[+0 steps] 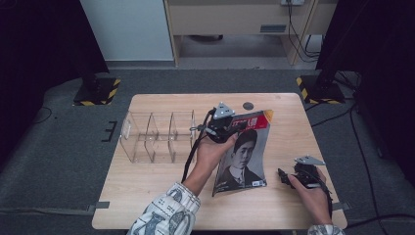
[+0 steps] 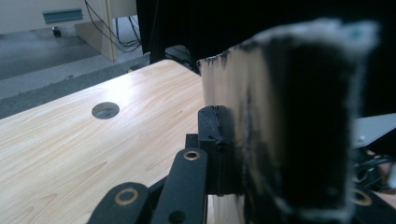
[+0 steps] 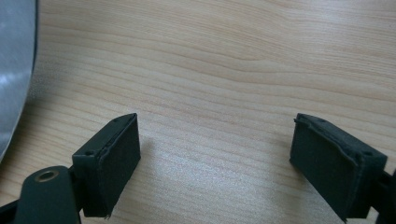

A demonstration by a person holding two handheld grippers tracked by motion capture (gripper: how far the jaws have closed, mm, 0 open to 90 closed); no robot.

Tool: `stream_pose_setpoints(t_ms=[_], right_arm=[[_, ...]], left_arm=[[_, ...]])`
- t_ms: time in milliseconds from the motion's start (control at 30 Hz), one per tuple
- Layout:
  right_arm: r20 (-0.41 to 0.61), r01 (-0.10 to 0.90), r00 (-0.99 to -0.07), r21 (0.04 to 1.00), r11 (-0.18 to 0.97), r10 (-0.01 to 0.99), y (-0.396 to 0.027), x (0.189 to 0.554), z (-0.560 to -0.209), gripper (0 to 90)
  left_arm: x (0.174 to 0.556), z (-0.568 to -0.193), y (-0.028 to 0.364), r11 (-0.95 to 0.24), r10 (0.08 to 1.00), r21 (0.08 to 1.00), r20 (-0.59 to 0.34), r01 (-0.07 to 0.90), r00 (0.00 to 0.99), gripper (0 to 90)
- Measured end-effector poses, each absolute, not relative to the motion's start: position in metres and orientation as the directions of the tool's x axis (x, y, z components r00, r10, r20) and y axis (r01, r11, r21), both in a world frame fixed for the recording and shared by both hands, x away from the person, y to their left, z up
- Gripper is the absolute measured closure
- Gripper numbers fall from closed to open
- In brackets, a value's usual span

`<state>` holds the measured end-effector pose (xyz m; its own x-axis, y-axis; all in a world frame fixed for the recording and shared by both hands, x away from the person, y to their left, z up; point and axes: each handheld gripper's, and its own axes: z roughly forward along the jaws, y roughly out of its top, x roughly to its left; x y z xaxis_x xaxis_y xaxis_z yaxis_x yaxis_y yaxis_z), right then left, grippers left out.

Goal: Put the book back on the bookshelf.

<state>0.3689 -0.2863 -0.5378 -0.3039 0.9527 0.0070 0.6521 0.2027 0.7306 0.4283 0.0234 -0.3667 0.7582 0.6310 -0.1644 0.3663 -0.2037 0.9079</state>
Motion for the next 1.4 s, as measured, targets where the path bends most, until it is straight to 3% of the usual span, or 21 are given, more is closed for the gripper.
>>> stream_pose_setpoints(t_ms=[633,1400], right_arm=[[0.004,0.649,-0.301,0.734,0.201,0.954,-0.285,0.368,-0.538,16.3],[0.009,0.65,-0.315,0.73,0.209,0.949,-0.282,0.367,-0.538,16.1]], left_arm=[[0.417,-0.332,0.047,-0.151,0.627,0.932,-0.168,0.33,0.761,86.8],[0.4,-0.323,0.081,-0.127,0.634,0.937,-0.176,0.326,0.753,86.8]])
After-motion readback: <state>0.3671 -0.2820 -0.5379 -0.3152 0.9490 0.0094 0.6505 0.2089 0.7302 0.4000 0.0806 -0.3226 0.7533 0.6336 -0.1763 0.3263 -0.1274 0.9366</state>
